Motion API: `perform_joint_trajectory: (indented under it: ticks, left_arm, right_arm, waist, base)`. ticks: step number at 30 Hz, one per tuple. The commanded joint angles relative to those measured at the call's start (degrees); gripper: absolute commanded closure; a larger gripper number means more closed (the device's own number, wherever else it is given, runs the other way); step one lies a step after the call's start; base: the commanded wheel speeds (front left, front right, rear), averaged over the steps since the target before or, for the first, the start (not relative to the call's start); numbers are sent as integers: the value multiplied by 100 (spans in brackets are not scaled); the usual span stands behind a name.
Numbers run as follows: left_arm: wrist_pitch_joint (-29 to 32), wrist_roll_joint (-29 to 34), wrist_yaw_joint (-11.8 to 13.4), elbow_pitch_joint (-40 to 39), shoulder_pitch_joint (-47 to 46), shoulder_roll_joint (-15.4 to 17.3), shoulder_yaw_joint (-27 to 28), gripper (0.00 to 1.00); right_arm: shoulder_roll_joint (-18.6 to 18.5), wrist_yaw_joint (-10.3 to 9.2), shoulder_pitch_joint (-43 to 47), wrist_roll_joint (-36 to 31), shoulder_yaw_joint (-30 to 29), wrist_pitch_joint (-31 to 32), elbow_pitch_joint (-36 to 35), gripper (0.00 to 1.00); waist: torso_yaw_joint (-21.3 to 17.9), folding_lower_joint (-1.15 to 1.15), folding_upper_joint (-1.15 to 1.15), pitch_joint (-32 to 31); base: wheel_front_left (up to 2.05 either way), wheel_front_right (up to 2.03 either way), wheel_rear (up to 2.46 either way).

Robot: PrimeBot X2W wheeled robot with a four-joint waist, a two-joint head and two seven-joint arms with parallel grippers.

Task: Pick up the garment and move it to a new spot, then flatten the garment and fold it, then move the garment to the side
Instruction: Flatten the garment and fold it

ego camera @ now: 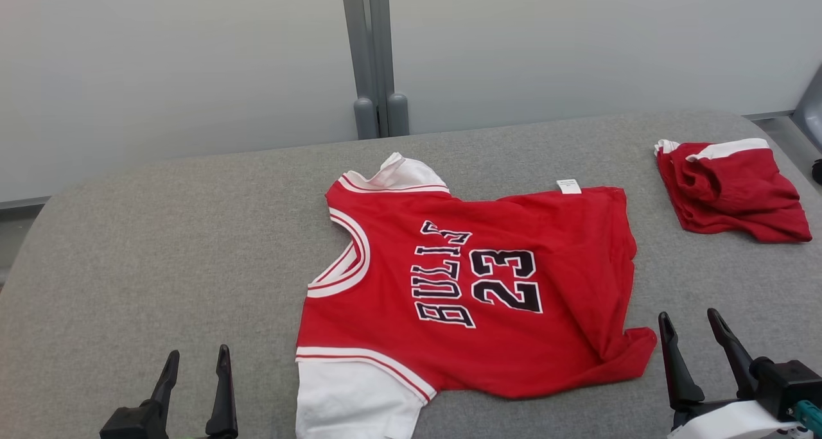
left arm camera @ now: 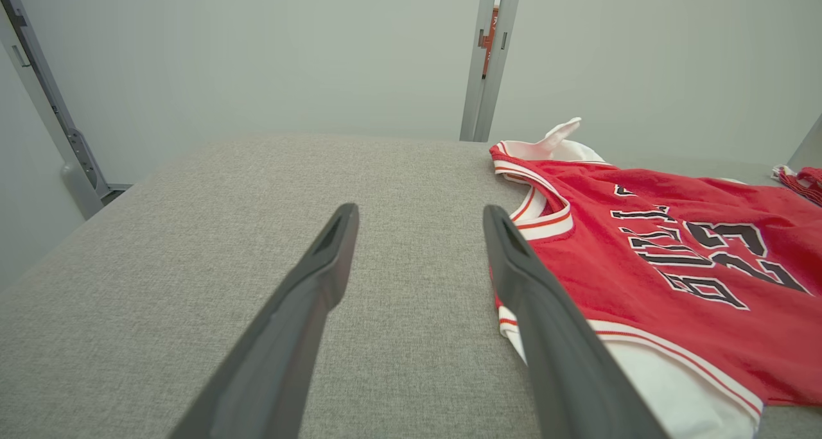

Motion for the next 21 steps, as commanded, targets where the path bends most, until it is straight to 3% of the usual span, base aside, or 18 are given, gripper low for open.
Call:
perform_joint_trajectory:
  ticks: [1, 21]
  left_arm:
    - [0, 38, -25, -19, 84, 34, 16, 0]
    - [0, 52, -25, -5, 69, 5, 40, 0]
  right_arm:
    - [-13, -3, 64, -57, 4, -16, -2, 0]
    - [78, -3, -15, -84, 66, -16, 150, 0]
  waist:
    - [11, 0, 0, 4]
    - [51, 0, 0, -5]
  base:
    - [0, 0, 0]
    - [0, 0, 0]
